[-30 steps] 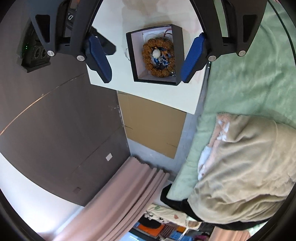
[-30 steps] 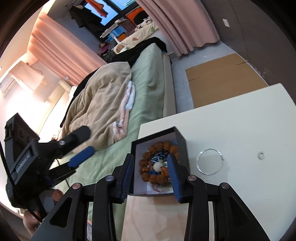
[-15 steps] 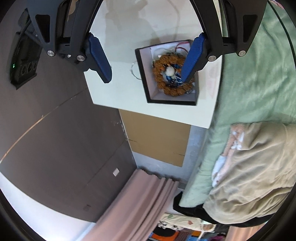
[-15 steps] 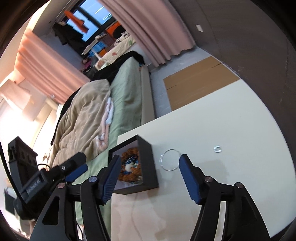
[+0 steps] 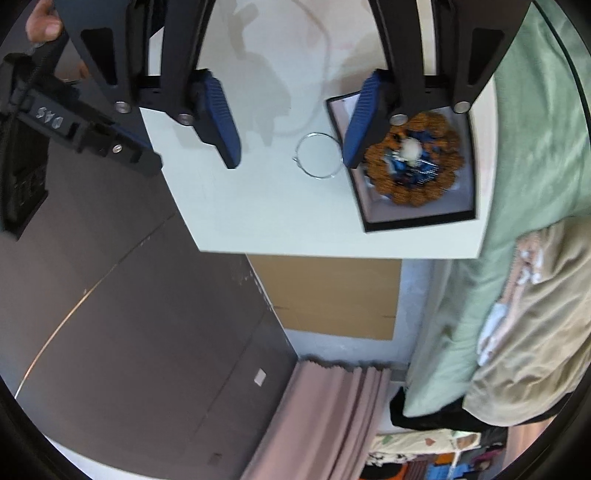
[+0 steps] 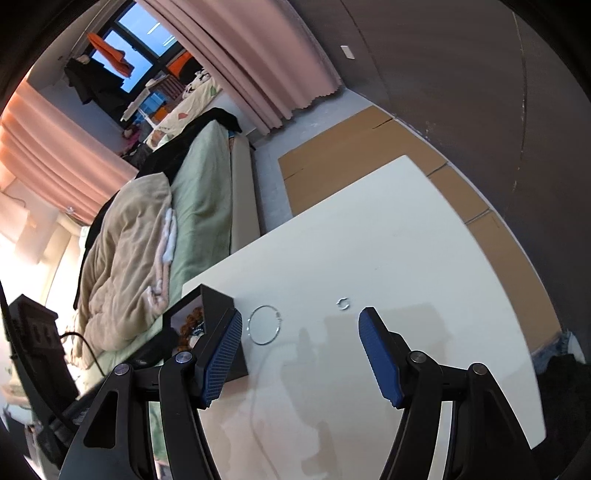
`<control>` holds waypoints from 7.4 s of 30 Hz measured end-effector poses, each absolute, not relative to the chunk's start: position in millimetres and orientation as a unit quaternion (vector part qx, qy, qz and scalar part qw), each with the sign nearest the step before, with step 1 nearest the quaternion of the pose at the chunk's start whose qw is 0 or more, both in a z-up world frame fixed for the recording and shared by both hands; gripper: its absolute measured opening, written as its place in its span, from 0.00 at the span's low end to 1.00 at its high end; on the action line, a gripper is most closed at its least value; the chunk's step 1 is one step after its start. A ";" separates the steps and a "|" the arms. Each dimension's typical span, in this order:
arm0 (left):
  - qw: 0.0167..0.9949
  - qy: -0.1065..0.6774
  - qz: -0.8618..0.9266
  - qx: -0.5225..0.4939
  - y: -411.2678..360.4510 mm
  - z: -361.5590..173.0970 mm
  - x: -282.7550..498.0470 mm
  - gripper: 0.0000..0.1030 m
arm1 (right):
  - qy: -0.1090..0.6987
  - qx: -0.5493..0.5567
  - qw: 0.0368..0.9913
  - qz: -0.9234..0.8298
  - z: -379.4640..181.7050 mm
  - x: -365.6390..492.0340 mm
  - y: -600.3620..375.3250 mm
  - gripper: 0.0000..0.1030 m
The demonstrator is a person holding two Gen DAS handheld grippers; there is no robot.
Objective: Organize jewelry
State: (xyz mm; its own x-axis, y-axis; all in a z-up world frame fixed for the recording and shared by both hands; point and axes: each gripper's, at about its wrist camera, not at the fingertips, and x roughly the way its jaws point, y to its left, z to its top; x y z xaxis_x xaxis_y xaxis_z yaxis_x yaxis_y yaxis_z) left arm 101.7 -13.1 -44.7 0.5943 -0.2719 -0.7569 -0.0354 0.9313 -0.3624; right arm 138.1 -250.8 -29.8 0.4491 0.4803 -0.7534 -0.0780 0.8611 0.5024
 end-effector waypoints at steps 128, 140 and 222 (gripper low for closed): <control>0.838 0.541 -0.005 -0.074 -88.1 -130.6 171.6 0.03 | 0.563 0.241 0.785 0.092 -67.8 176.2 -306.0 0.64; 0.857 0.500 -0.031 -0.120 -69.6 -94.0 160.0 0.00 | 0.574 0.195 0.790 0.091 -70.8 176.4 -290.4 0.64; 0.791 0.592 -0.122 -0.094 -92.3 -130.1 153.8 0.44 | 0.570 0.220 0.788 0.078 -69.7 177.7 -313.3 0.64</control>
State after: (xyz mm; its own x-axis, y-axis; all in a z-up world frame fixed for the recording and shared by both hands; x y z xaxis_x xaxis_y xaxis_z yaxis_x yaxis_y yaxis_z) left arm 153.8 -92.3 -130.1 0.2685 -0.3049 -0.9138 0.0819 0.9524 -0.2937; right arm 177.7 -313.3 -69.7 0.3371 0.3729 -0.8645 0.1288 0.8913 0.4347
